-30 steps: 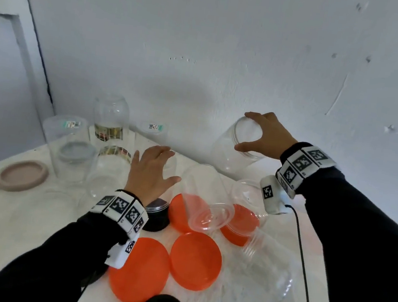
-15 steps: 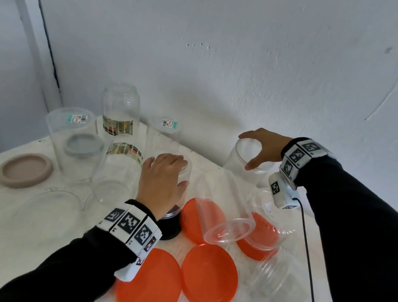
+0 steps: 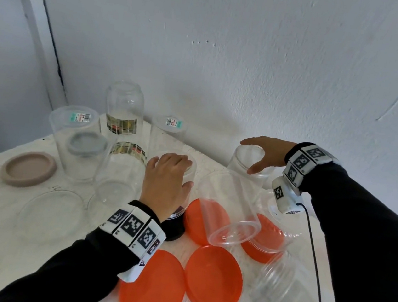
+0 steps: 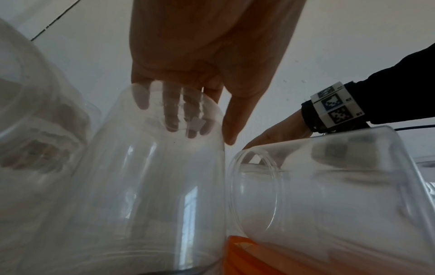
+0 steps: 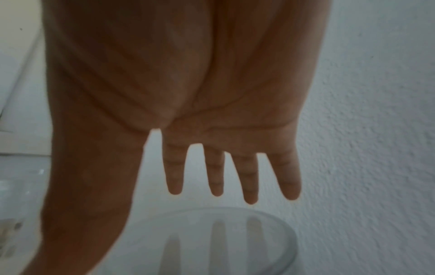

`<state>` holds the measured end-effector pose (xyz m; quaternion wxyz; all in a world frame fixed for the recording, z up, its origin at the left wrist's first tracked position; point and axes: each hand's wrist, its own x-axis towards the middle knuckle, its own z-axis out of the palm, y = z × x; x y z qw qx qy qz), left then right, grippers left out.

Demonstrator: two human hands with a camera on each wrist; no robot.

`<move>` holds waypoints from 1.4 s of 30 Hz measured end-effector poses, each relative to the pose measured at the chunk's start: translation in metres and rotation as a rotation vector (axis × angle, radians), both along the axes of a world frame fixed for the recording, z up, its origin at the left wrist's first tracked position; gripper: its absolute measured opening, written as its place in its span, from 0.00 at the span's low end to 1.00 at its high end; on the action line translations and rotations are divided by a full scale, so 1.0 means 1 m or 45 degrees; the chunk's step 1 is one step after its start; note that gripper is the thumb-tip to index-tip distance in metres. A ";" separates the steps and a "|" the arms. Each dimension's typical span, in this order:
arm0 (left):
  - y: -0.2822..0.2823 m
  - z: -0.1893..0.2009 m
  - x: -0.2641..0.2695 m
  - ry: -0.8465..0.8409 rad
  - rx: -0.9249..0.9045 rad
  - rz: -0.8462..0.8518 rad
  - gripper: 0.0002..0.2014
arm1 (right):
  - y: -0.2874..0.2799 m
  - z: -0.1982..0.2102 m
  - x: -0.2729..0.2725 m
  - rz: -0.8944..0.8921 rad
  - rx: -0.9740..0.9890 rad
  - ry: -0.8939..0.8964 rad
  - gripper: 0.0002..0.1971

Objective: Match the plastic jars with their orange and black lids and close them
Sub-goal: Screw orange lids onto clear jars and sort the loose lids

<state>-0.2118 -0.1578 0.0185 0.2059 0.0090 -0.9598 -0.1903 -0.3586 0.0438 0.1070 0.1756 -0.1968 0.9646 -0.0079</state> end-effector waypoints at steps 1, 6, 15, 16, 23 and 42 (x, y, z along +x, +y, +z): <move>0.000 0.001 0.000 -0.010 -0.005 0.003 0.21 | 0.002 0.004 0.005 -0.010 -0.047 0.014 0.43; 0.001 0.007 0.001 -0.044 0.010 0.006 0.22 | 0.013 0.029 0.042 -0.009 -0.320 0.228 0.32; 0.011 0.022 0.027 0.252 0.193 -0.333 0.14 | 0.036 0.037 0.167 -0.051 -0.601 0.440 0.13; 0.012 0.024 0.033 0.247 0.215 -0.392 0.14 | 0.038 0.032 0.181 -0.061 -0.599 0.417 0.14; 0.014 0.027 0.086 -0.138 0.220 -0.758 0.11 | 0.060 -0.031 0.248 -0.097 -0.312 0.262 0.30; -0.010 -0.031 0.113 -0.974 -0.662 -0.773 0.58 | 0.079 -0.079 0.310 -0.475 -0.448 0.385 0.53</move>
